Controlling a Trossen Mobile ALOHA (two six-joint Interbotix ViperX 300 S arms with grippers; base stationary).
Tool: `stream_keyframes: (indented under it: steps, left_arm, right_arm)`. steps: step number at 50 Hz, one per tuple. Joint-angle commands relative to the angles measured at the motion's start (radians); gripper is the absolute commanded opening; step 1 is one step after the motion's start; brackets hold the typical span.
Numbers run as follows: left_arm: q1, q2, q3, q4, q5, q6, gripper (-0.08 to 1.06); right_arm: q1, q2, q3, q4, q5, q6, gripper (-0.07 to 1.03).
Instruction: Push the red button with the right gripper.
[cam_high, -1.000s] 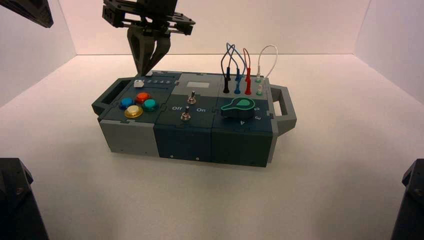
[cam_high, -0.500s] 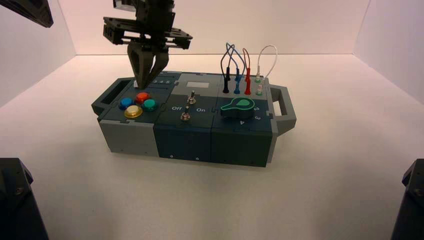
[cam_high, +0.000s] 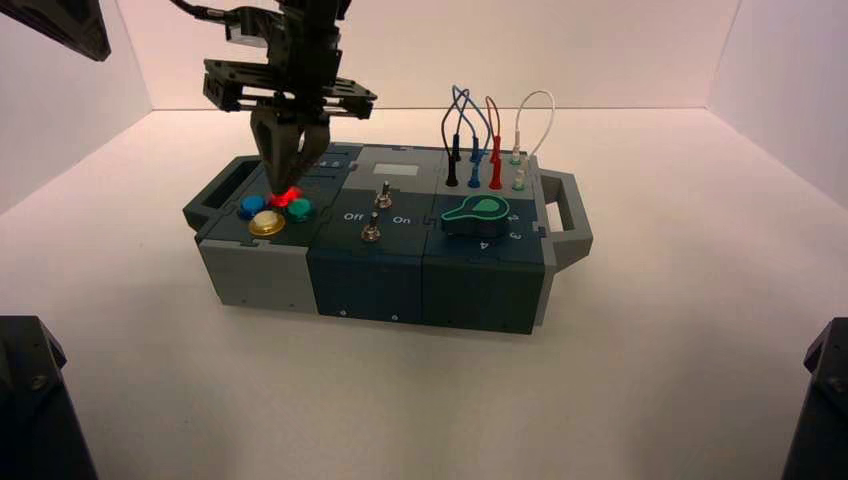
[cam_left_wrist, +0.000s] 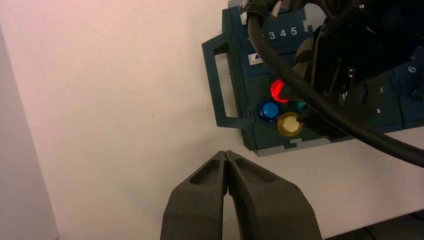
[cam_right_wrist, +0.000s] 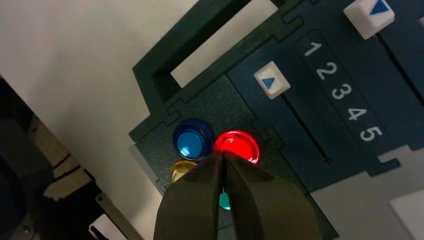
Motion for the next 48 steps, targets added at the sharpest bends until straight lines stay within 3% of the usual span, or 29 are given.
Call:
stream_keyframes:
  steps: [1, 15, 31, 48]
  left_arm:
    - [0.005, 0.0, -0.035, 0.002, -0.006, 0.006, -0.03]
    - [0.006, 0.0, -0.035, 0.003, -0.006, 0.008, -0.03]
    - [0.006, -0.008, -0.034, 0.003, -0.008, 0.008, -0.03]
    - [0.005, -0.049, -0.015, 0.003, -0.009, 0.006, -0.03]
  right_arm:
    - [0.002, -0.009, -0.028, 0.0, -0.003, -0.006, -0.02]
    - [-0.005, -0.006, -0.029, -0.002, -0.003, -0.005, -0.02]
    - [-0.061, -0.144, 0.003, -0.028, 0.005, 0.002, -0.02]
    - [-0.049, -0.164, 0.009, -0.028, 0.061, -0.006, -0.02]
